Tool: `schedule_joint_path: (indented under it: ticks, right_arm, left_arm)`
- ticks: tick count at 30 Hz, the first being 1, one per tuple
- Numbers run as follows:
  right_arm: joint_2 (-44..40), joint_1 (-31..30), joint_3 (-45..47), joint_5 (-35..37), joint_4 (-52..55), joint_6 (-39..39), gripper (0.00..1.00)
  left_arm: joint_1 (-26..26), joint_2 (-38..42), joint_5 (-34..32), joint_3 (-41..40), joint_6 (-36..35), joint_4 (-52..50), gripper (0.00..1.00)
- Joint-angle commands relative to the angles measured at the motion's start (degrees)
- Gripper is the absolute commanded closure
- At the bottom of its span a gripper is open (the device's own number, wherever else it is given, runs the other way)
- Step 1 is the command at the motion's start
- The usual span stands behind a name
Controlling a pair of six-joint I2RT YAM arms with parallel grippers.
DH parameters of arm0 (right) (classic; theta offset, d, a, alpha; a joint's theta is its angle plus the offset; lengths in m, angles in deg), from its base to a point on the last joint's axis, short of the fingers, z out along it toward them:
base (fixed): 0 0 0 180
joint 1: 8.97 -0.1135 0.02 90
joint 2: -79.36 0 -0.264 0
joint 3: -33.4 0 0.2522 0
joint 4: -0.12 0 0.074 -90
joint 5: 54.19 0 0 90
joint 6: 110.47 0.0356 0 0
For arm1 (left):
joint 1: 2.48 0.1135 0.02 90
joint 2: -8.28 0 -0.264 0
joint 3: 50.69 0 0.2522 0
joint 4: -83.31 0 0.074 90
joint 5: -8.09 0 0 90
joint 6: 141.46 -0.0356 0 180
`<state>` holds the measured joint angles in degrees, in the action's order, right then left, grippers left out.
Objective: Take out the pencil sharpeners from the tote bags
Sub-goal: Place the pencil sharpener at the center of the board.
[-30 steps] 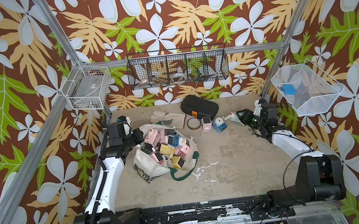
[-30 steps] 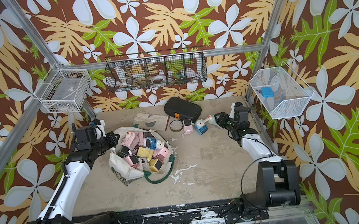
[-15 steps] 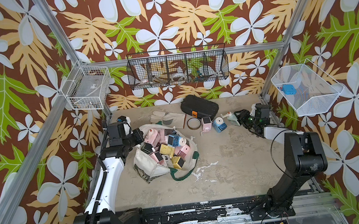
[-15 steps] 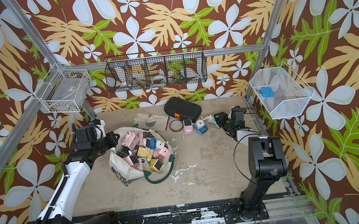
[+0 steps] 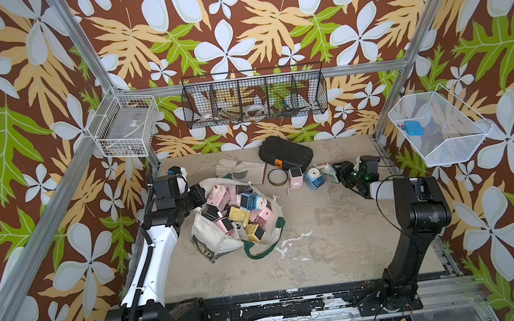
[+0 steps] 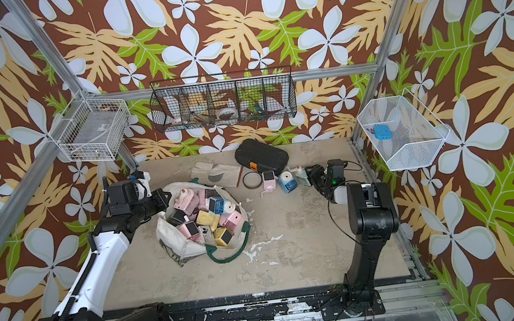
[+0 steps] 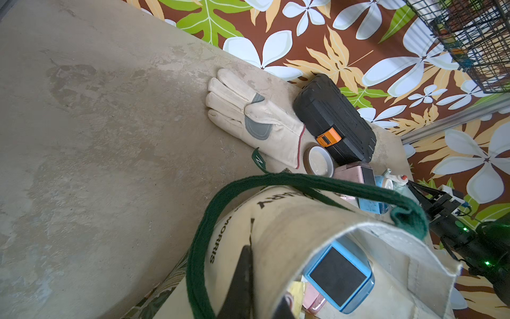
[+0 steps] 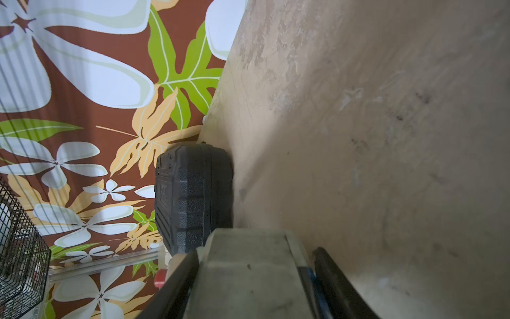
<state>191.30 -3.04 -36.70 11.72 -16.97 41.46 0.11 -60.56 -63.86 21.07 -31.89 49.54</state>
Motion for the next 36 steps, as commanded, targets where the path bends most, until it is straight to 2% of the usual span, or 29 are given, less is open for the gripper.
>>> schedule_joint_path:
  ticks: [1,10,19,23,36]
  right_arm:
    - [1.4,-0.1,0.2,-0.7,-6.8,3.8,0.67]
    - [5.7,-1.6,-1.4,-1.7,-8.8,5.6,0.62]
    - [5.8,-2.6,-1.8,-1.8,-5.5,4.2,0.3]
    - [3.7,-2.6,-0.7,-0.8,-3.4,2.6,0.2]
    - [-4.7,-1.5,0.9,2.0,5.7,-2.5,0.11]
  left_arm:
    - [0.1,0.7,-0.1,0.4,0.4,3.1,1.0]
    - [0.1,0.6,0.2,0.4,0.5,3.0,1.0]
    - [0.1,0.6,0.3,0.4,0.5,3.0,1.0]
    - [0.2,0.4,0.7,0.4,0.6,3.1,1.0]
    - [0.1,0.1,0.6,0.3,0.6,3.1,1.0]
